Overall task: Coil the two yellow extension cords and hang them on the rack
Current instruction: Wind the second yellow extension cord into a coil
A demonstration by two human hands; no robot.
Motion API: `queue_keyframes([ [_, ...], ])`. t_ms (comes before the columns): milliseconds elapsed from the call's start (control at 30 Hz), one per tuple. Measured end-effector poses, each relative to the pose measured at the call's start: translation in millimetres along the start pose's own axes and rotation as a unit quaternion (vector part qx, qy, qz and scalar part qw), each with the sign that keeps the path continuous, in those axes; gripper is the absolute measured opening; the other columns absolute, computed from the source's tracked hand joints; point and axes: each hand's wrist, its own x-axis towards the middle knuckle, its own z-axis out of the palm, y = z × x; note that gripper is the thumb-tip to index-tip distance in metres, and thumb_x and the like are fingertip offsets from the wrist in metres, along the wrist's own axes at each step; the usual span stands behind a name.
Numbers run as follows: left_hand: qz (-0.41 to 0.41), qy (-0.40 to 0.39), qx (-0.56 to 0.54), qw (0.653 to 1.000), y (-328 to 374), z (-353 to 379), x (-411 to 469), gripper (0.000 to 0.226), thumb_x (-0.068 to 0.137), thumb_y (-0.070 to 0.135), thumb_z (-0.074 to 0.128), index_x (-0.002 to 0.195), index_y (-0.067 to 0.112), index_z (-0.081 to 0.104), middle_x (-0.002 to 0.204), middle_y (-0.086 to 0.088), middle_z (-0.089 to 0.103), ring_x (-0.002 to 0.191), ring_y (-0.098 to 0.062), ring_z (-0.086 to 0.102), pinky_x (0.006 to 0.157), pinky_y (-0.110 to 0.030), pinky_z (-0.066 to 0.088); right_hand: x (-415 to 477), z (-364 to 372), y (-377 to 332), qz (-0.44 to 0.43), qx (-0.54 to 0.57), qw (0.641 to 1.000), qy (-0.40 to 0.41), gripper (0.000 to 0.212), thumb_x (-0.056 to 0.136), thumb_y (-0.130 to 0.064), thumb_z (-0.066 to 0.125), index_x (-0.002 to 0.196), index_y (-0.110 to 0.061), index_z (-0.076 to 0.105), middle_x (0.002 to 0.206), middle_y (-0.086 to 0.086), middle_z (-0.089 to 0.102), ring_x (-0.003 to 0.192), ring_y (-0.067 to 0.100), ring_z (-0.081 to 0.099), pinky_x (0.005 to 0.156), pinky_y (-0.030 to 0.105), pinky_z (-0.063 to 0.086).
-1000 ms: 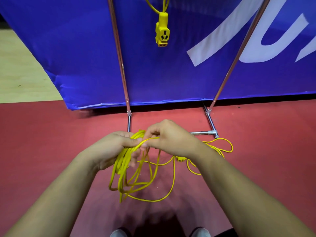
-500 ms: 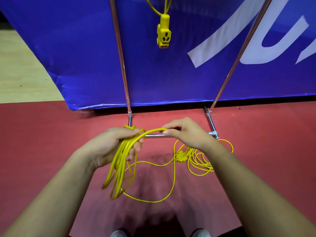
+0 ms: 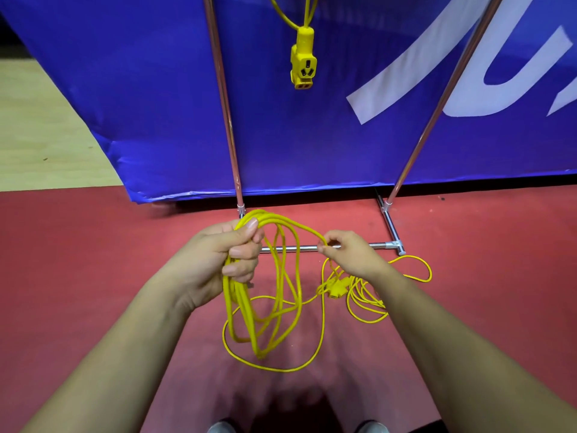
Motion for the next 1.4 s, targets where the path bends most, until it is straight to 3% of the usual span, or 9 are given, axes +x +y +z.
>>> queue_keyframes([
  [167,0.078,-0.060,-0.077,0.992,18.5,-5.5,-6.6,0.021,0.092,0.027,0.050,0.077,0.013,0.048,0.050,0.010,0.025,0.034,-0.003,0.020,0.041,-0.022,0.017,0.6,17.7,39.8,0.123,-0.059,0.990,-0.036,0.023,0.091,-0.016,0.061,0.072,-0.016,0.049,0.061,0.001,0.044,0.060,0.020,0.041,0.058,0.032,0.032],
  [267,0.115,-0.015,-0.029,0.993,23.0,-5.1,-10.8,0.028,0.096,0.030,0.037,0.074,0.014,0.044,0.052,0.007,0.040,0.044,-0.010,0.045,0.045,-0.021,0.034,-4.2,17.9,45.0,0.179,0.055,0.982,-0.014,0.024,0.091,-0.011,0.064,0.072,-0.015,0.051,0.055,-0.005,0.045,0.053,0.015,0.039,0.053,0.029,0.030],
  [367,0.114,0.016,-0.014,0.993,18.5,-5.5,-9.9,0.028,0.095,0.029,0.038,0.074,0.010,0.044,0.099,-0.018,0.069,0.098,-0.041,0.067,0.078,-0.045,0.058,-10.0,18.5,21.7,0.227,0.256,0.939,-0.022,0.016,0.094,-0.010,0.061,0.086,-0.012,0.047,0.069,0.010,0.069,0.056,0.018,0.066,0.056,0.027,0.050],
  [467,0.106,0.050,0.023,0.993,19.7,-4.5,-7.1,0.024,0.092,0.032,0.039,0.079,0.012,0.043,0.104,-0.024,0.070,0.086,-0.037,0.071,0.069,-0.039,0.060,-14.4,14.5,-10.6,0.251,0.283,0.923,-0.076,0.012,0.095,-0.013,0.059,0.093,-0.007,0.049,0.072,0.015,0.069,0.051,0.020,0.064,0.049,0.027,0.053],
  [633,0.145,0.128,0.122,0.974,16.1,-10.1,-1.2,0.022,0.090,0.031,0.048,0.091,0.010,0.054,0.059,-0.004,0.063,0.041,-0.015,0.053,0.043,-0.024,0.044,-22.5,1.1,-59.7,0.136,0.084,0.974,-0.161,0.017,0.091,-0.014,0.061,0.074,-0.014,0.059,0.053,0.004,0.060,0.042,0.014,0.036,0.041,0.020,0.029],
  [867,0.075,0.089,0.265,0.957,-2.0,-1.5,-1.0,0.017,0.099,0.017,0.046,0.094,0.004,0.056,0.084,-0.010,0.074,0.087,-0.018,0.072,0.076,-0.025,0.056,-52.5,-34.8,-126.2,-0.041,0.077,0.936,-0.340,0.015,0.092,-0.010,0.060,0.083,-0.006,0.070,0.045,0.000,0.049,0.039,0.009,0.030,0.042,0.022,0.024],
  [1033,0.004,0.024,0.272,0.962,-4.7,2.8,-3.7,0.026,0.093,0.031,0.057,0.086,0.006,0.056,0.060,-0.006,0.053,0.049,-0.019,0.049,0.047,-0.024,0.035,-43.2,-44.4,-120.8,-0.088,0.227,0.945,-0.220,0.017,0.091,-0.017,0.062,0.083,-0.003,0.068,0.051,0.000,0.046,0.047,0.011,0.034,0.045,0.023,0.026],
  [1167,0.017,0.057,0.072,0.996,5.8,-1.1,-3.1,0.014,0.089,0.020,0.052,0.080,0.009,0.050,0.053,0.001,0.035,0.041,-0.011,0.031,0.044,-0.022,0.033,-31.7,-41.7,-77.8,-0.049,0.188,0.960,-0.202,0.010,0.090,-0.010,0.066,0.081,-0.013,0.066,0.058,0.002,0.055,0.058,0.017,0.049,0.060,0.031,0.040],
  [1400,-0.071,0.052,0.090,0.992,5.7,-6.6,-10.0,0.013,0.082,0.013,0.056,0.078,0.001,0.059,0.058,-0.019,0.056,0.047,-0.028,0.058,0.049,-0.031,0.051,-22.9,-41.7,-40.8,0.013,0.281,0.959,-0.014,0.009,0.090,-0.007,0.065,0.084,-0.014,0.067,0.058,0.006,0.054,0.045,0.013,0.038,0.052,0.031,0.027],
])
